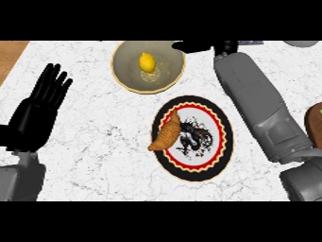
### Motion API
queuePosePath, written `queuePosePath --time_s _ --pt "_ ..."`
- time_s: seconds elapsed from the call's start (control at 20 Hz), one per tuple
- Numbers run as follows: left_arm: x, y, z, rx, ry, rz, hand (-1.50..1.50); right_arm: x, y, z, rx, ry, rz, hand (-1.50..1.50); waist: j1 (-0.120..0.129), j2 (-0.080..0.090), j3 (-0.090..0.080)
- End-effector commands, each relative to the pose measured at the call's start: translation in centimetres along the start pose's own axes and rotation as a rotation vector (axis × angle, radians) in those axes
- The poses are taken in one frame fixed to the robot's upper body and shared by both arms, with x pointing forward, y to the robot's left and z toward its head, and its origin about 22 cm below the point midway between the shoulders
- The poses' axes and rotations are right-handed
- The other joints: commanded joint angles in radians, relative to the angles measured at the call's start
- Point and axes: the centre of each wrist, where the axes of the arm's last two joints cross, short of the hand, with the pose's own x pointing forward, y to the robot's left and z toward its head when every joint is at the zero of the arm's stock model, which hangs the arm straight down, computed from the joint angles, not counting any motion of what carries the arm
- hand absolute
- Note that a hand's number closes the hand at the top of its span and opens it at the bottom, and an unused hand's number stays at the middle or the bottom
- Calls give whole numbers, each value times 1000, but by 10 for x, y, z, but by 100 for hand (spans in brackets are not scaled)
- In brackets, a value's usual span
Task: Pick the lemon from the plate and place it in the bowl
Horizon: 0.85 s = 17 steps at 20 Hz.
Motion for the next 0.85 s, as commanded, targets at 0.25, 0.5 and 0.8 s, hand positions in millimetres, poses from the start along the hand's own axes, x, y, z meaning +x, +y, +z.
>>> queuePosePath --time_s 0.25,0.5,0.8 --pt "3 18 14 55 21 -17 0 -71 -64 -8 -17 62 -83 -150 -54 -27 -1" --pt "-1 14 9 53 16 7 0 -99 -113 -13 15 56 -65 -150 -62 -27 -1" --pt "2 23 25 70 18 -10 0 -113 -133 -9 73 70 -63 -150 -67 -33 -1"
